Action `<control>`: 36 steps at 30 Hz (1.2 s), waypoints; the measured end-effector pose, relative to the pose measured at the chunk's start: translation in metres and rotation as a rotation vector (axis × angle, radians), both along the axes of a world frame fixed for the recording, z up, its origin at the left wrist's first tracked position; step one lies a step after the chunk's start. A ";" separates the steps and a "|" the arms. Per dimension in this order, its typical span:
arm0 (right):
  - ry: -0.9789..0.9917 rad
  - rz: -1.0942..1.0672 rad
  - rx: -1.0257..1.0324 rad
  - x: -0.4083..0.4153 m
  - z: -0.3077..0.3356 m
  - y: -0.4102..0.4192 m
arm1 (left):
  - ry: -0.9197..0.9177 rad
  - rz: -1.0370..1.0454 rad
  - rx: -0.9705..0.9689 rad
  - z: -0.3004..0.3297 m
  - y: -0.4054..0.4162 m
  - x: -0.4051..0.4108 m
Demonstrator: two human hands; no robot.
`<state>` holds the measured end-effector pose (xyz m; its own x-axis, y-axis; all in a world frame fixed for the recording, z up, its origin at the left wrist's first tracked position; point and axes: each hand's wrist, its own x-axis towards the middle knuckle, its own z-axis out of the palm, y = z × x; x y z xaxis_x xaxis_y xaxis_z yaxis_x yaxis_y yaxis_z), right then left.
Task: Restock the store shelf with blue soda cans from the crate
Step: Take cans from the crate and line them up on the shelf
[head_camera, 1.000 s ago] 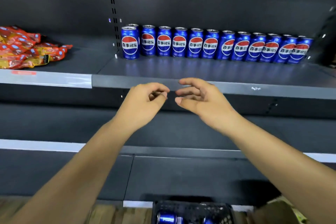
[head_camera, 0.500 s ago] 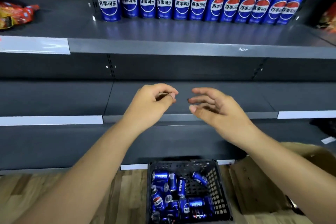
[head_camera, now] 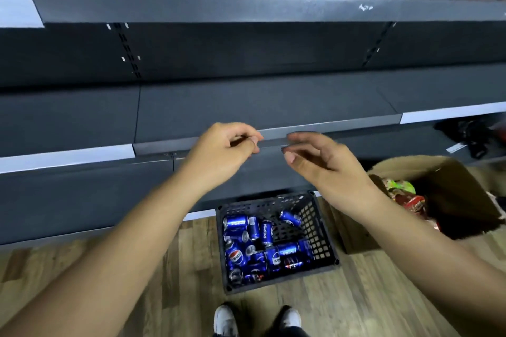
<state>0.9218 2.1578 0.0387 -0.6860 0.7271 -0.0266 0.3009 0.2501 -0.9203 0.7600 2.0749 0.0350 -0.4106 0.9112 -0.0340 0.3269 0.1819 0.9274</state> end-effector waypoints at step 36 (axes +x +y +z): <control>-0.151 0.038 -0.302 0.064 -0.249 0.077 | -0.050 0.088 -0.327 -0.224 0.101 0.071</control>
